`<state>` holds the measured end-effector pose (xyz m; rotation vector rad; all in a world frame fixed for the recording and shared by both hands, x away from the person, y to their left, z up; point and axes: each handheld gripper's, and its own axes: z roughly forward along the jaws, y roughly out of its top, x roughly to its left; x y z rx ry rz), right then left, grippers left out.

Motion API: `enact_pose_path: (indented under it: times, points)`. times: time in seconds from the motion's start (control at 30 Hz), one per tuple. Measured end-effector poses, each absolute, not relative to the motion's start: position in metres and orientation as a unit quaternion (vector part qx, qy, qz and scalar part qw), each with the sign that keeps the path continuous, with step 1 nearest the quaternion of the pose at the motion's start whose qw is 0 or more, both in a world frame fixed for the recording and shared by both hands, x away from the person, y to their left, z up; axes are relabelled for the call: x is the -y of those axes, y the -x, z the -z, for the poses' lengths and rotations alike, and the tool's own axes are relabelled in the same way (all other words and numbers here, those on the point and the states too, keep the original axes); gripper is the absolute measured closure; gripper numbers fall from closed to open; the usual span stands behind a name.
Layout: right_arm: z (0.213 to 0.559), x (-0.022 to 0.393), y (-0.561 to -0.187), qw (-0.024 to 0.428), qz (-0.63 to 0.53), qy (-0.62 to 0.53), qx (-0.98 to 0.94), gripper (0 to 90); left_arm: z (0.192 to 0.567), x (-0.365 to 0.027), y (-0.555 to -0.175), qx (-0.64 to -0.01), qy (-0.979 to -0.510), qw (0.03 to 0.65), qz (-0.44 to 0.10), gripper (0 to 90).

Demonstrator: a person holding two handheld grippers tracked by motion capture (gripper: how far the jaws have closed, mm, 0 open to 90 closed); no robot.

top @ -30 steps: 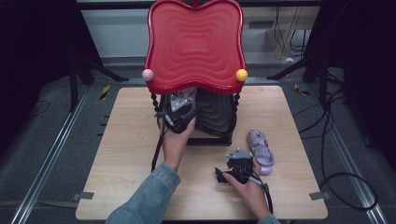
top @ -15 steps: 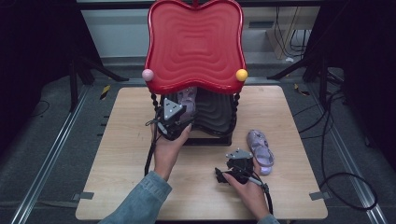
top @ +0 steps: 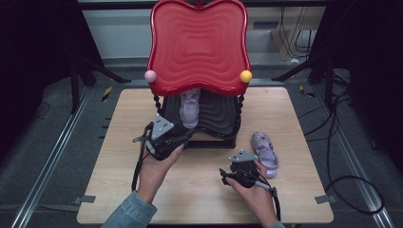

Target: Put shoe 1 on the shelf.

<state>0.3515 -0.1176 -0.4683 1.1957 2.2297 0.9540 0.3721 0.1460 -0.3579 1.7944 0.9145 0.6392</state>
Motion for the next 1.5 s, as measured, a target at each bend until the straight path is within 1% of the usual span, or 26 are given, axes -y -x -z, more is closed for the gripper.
enact_pose_path:
  times: [0.13, 0.27, 0.3, 0.4, 0.43, 0.53, 0.57, 0.9, 1.0, 1.13, 1.23, 1.47, 1.5]
  points:
    - [0.45, 0.125, -0.348, 0.227, -0.347, -0.427, -0.804, 31.2, 0.363, -0.156, -0.365, -0.382, -0.739, 0.489, -0.261, 38.9]
    - [0.434, 0.134, -0.349, 0.242, -0.341, -0.424, -0.804, 33.5, 0.373, -0.17, -0.359, -0.396, -0.741, 0.476, -0.258, 33.8]
    - [0.429, 0.138, -0.35, 0.245, -0.339, -0.425, -0.803, 33.9, 0.379, -0.179, -0.356, -0.406, -0.741, 0.469, -0.255, 32.3]
    - [0.424, 0.144, -0.351, 0.249, -0.335, -0.425, -0.803, 34.7, 0.384, -0.188, -0.354, -0.413, -0.739, 0.466, -0.257, 29.8]
    - [0.417, 0.151, -0.353, 0.254, -0.329, -0.426, -0.804, 35.4, 0.389, -0.197, -0.353, -0.422, -0.738, 0.461, -0.255, 28.5]
    - [0.412, 0.157, -0.355, 0.255, -0.325, -0.429, -0.803, 35.7, 0.395, -0.206, -0.354, -0.433, -0.734, 0.456, -0.256, 26.8]
    - [0.408, 0.165, -0.358, 0.252, -0.322, -0.436, -0.802, 35.8, 0.402, -0.216, -0.355, -0.443, -0.73, 0.452, -0.259, 26.2]
    - [0.399, 0.193, -0.367, 0.256, -0.294, -0.459, -0.798, 33.6, 0.438, -0.255, -0.362, -0.492, -0.71, 0.431, -0.262, 21.5]
    - [0.397, 0.199, -0.369, 0.252, -0.288, -0.469, -0.796, 33.7, 0.445, -0.262, -0.365, -0.497, -0.715, 0.416, -0.262, 19.5]
    - [0.396, 0.206, -0.371, 0.25, -0.283, -0.48, -0.792, 35.7, 0.45, -0.27, -0.365, -0.501, -0.711, 0.413, -0.27, 16.9]
    - [0.395, 0.22, -0.373, 0.241, -0.276, -0.493, -0.789, 40.0, 0.456, -0.278, -0.365, -0.509, -0.708, 0.41, -0.268, 15.5]
    - [0.398, 0.236, -0.377, 0.218, -0.25, -0.512, -0.792, 45.2, 0.461, -0.285, -0.363, -0.517, -0.704, 0.403, -0.274, 15.4]
    - [0.4, 0.239, -0.378, 0.208, -0.244, -0.518, -0.793, 46.5, 0.462, -0.286, -0.364, -0.519, -0.704, 0.4, -0.275, 15.4]
